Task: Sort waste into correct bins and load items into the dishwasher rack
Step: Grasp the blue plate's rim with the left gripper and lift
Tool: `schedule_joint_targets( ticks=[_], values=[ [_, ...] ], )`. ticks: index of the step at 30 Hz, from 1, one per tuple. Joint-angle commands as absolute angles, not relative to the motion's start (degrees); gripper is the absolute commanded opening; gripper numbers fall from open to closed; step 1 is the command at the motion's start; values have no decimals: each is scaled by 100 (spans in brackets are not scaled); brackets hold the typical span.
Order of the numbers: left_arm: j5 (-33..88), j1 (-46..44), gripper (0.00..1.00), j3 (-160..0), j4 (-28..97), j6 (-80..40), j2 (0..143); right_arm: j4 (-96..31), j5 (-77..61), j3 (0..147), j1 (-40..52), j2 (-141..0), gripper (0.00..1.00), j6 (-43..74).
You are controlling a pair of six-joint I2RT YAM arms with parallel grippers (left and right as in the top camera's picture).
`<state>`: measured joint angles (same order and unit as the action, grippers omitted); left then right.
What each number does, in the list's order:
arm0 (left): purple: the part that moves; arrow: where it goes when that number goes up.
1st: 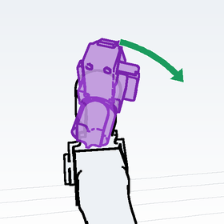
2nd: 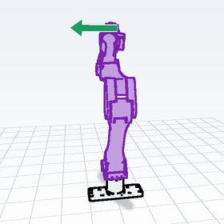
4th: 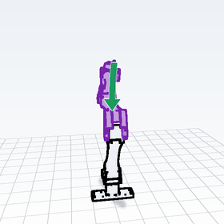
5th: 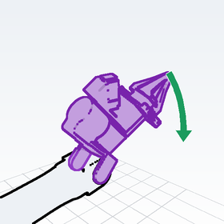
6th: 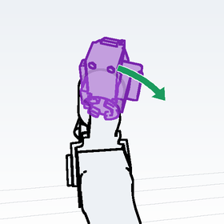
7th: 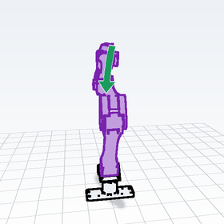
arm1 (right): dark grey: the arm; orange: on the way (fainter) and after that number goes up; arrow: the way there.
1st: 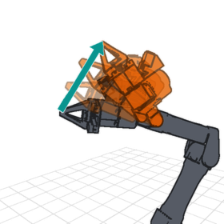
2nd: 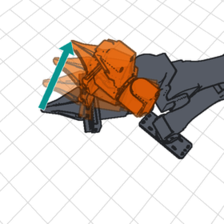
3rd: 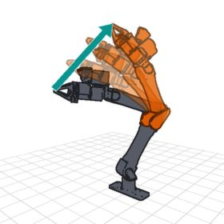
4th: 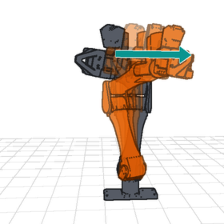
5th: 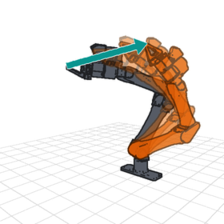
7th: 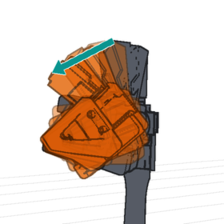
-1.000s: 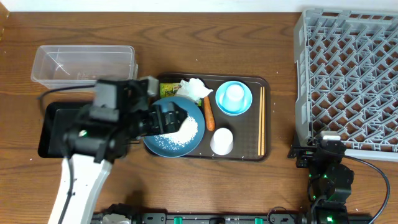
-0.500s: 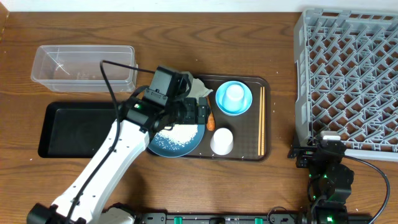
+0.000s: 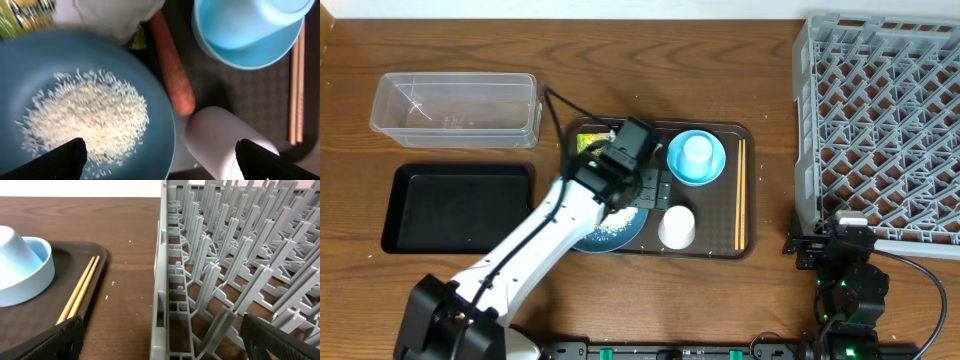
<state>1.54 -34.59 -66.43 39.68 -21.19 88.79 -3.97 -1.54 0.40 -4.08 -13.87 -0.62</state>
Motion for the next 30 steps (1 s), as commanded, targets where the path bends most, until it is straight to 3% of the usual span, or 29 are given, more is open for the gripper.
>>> schedule_joint_targets(
  ticks=[1, 20, 30],
  values=[
    [-482, -3592, 98, -6838, 3898, -2128, 8967, -414, -176, 32, -447, -1380, 99, -3],
    [-567, -3673, 100, -6836, 3846, -2132, 10106, -412, -176, 32, -447, -1380, 99, -3],
    [-569, -3673, 84, -6836, 3826, -2132, 10390, -414, -176, 32, -447, -1380, 99, -3]
  ],
)
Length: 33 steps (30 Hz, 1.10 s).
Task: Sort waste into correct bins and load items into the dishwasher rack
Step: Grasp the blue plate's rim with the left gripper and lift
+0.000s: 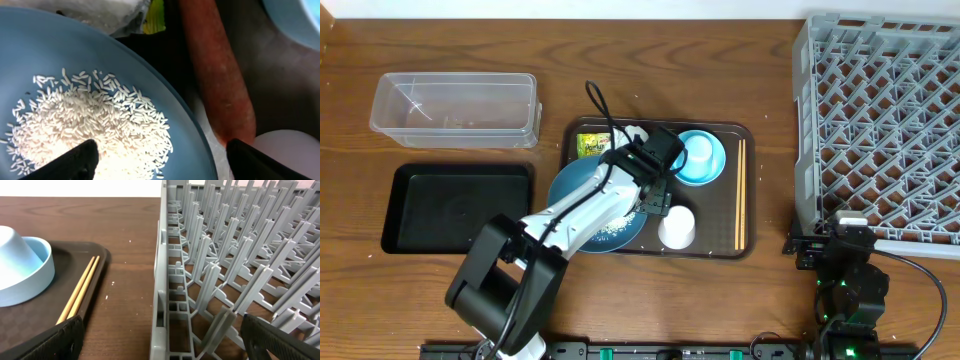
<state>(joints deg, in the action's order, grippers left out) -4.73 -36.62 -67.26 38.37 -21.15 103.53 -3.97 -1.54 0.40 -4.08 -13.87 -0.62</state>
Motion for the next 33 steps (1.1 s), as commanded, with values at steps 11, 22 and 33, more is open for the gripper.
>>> schedule_joint_targets(
  ticks=[11, 22, 33],
  values=[
    [-711, -3767, 72, -6805, 3848, -2132, 10416, -414, -176, 32, -447, -1380, 99, -3],
    [-1144, -4112, 71, -6772, 3835, -2132, 10429, -412, -176, 32, -447, -1380, 99, -3],
    [-1142, -4106, 59, -6772, 3870, -2176, 10545, -414, -176, 32, -447, -1380, 99, -3]
  ],
)
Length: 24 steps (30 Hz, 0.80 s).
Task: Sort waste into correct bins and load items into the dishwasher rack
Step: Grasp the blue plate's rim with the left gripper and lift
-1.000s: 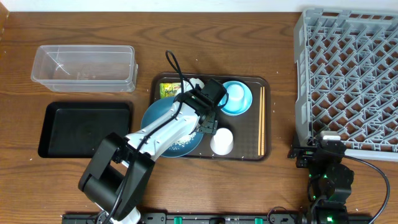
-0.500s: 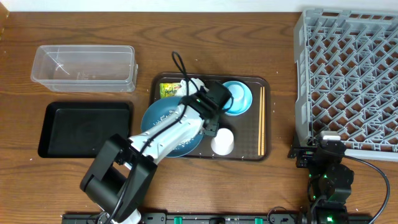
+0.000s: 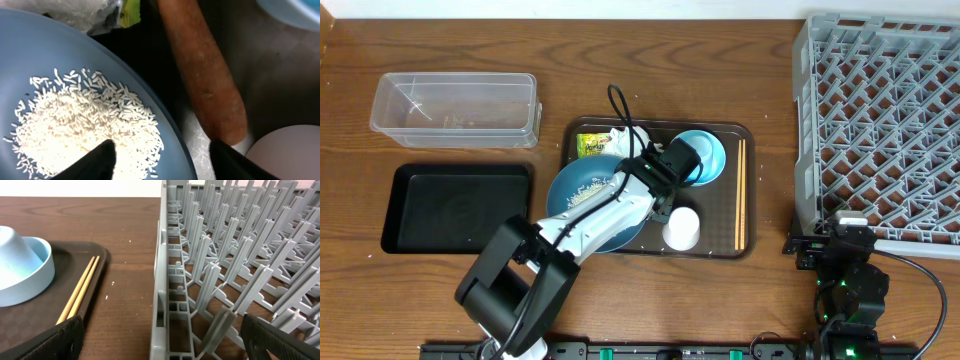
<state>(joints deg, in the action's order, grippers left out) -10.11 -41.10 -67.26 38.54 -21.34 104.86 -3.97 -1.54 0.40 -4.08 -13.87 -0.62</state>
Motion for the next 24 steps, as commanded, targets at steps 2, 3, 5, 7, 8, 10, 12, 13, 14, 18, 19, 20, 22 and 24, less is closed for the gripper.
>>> schedule_joint_targets(
  ticks=[2, 3, 5, 7, 8, 10, 12, 13, 14, 18, 19, 20, 22, 24],
  values=[
    [-1142, -4106, 55, -6772, 3872, -2176, 10545, -414, -176, 32, -447, -1380, 99, -3],
    [-1142, -4106, 53, -6772, 3876, -2178, 10545, -414, -176, 32, -447, -1380, 99, -3],
    [-1142, -4106, 49, -6772, 3887, -2176, 10545, -412, -176, 32, -447, -1380, 99, -3],
    [-1142, -4106, 46, -6772, 3892, -2176, 10545, -412, -176, 32, -447, -1380, 99, -3],
    [-1142, -4108, 43, -6772, 3892, -2176, 10545, -414, -176, 32, -447, -1380, 99, -3],
    [-1142, -4106, 40, -6772, 3892, -2174, 10543, -412, -176, 32, -447, -1380, 99, -3],
    [-1142, -4106, 33, -6775, 3896, -2174, 10525, -412, -176, 32, -447, -1380, 99, -3],
    [-1142, -4106, 28, -6775, 3907, -2176, 10508, -412, -176, 32, -447, -1380, 99, -3],
    [-1142, -4108, 24, -6775, 3916, -2176, 10486, -414, -176, 32, -447, -1380, 99, -3],
    [-1142, -4108, 19, -6775, 3920, -2174, 10453, -414, -176, 32, -447, -1380, 99, -3],
    [-1142, -4106, 15, -6775, 3931, -2174, 10451, -414, -176, 32, -447, -1380, 99, -3],
    [-1142, -4106, 13, -6775, 3938, -2174, 10447, -412, -176, 32, -447, -1380, 99, -3],
    [-1142, -4106, 10, -6775, 3938, -2174, 10440, -414, -176, 32, -447, -1380, 99, -3],
    [-1144, -4108, 7, -6775, 3948, -2171, 10405, -412, -176, 32, -447, -1380, 99, -3]
  ],
)
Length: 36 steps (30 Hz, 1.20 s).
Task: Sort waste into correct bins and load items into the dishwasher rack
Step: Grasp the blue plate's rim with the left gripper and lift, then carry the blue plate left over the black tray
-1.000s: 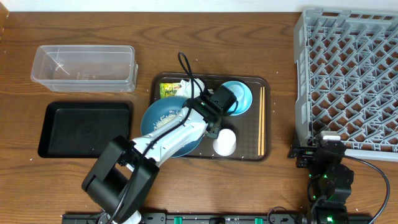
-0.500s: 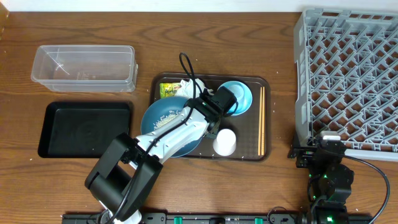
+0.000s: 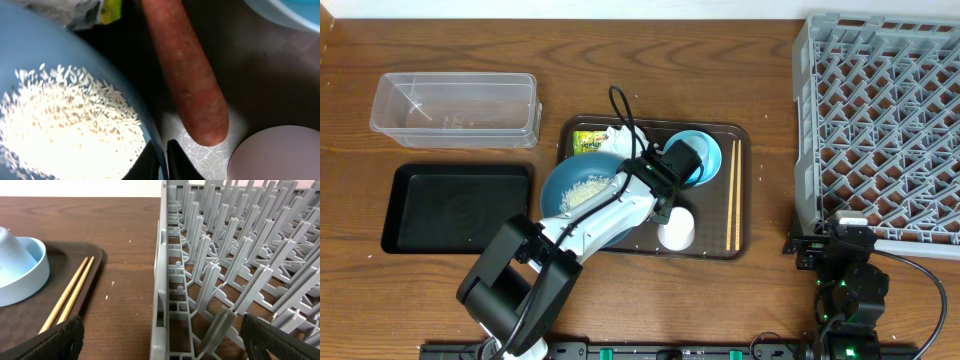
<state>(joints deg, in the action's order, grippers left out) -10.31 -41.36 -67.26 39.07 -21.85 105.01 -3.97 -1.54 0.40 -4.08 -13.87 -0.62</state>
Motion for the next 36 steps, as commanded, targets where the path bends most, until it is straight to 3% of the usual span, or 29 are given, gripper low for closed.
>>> schedule_joint_targets(
  ticks=[1, 22, 29, 36],
  values=[
    [-1144, -4108, 6, -6785, 3968, -2171, 10374, -414, -176, 32, -447, -1380, 99, -3],
    [-1509, -3953, 6, -6849, 4637, -2147, 8291, -414, -176, 32, -447, -1380, 99, -5],
    [-1455, -2867, 6, -6849, 4816, -2121, 7590, -412, -176, 32, -447, -1380, 99, -3],
    [-655, -1461, 6, -6849, 4624, -1868, 7487, -412, -176, 32, -447, -1380, 99, -3]
  ],
)
